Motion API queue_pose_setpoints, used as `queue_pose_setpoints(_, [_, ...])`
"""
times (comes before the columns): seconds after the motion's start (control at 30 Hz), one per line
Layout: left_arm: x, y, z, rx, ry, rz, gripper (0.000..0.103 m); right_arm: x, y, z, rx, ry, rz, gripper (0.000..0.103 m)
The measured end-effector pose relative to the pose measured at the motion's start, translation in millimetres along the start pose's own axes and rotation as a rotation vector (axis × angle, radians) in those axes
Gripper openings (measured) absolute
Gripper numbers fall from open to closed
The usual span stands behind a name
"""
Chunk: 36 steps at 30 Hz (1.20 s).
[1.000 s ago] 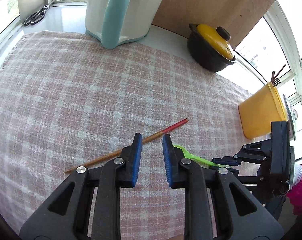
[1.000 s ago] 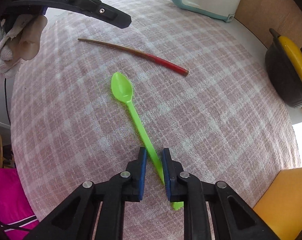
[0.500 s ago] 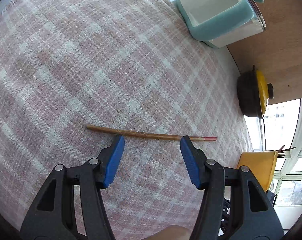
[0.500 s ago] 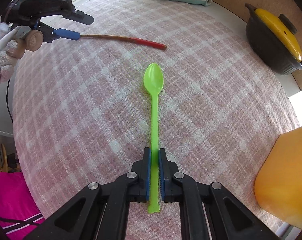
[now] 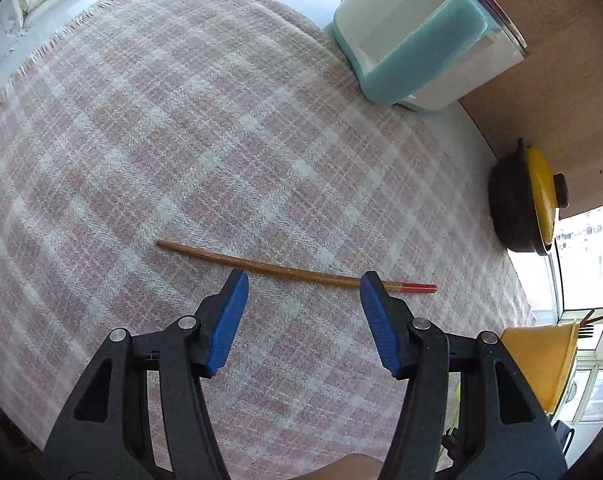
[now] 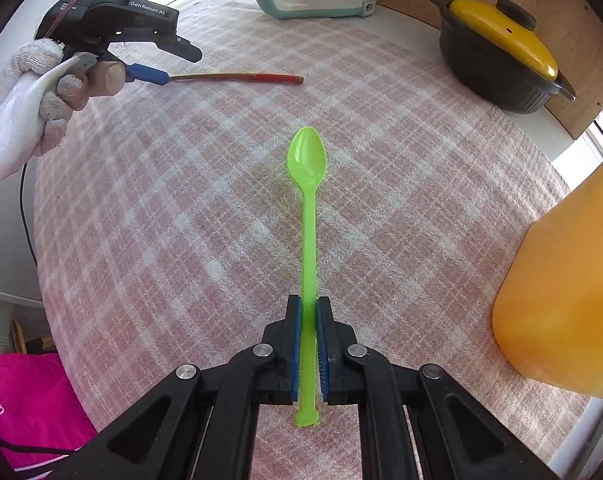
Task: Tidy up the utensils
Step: 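Position the open left tool over the red-tipped chopstick while the right tool holds the green spoon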
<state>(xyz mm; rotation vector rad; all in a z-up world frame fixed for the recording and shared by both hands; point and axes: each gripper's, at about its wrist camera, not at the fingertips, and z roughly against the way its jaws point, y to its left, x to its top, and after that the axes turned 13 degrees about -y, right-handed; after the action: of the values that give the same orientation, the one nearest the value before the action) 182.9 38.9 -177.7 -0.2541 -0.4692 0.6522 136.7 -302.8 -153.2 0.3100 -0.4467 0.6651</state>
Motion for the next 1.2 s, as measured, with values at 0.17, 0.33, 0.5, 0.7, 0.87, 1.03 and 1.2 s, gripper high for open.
queue_pose_setpoints(0.17, [-4, 17, 9, -0.036, 0.024, 0.067, 0.059, 23, 3, -5, -0.049, 0.002, 0.052, 0.005])
queue_pose_setpoints(0.33, [-12, 25, 22, -0.043, 0.024, 0.021, 0.059, 30, -9, -33, -0.055, 0.071, 0.041, 0.005])
queue_pose_setpoints(0.5, [-18, 40, 28, -0.054, 0.034, 0.017, 0.059, 34, -9, -41, -0.031, 0.096, 0.045, 0.006])
queue_pose_setpoints(0.7, [-6, 47, 14, -0.038, 0.044, 0.085, 0.059, 44, -9, -48, -0.052, 0.113, 0.047, 0.005])
queue_pose_setpoints(0.87, [11, 53, -3, -0.027, 0.028, 0.157, 0.059, 48, 0, -50, -0.062, 0.108, 0.053, 0.005])
queue_pose_setpoints(1.03, [27, 29, -16, 0.038, -0.011, 0.061, 0.059, 43, 4, -48, -0.061, 0.099, 0.040, 0.005])
queue_pose_setpoints(1.2, [33, 2, -26, 0.128, -0.039, 0.010, 0.059, 34, -3, -46, -0.053, 0.088, 0.025, 0.005])
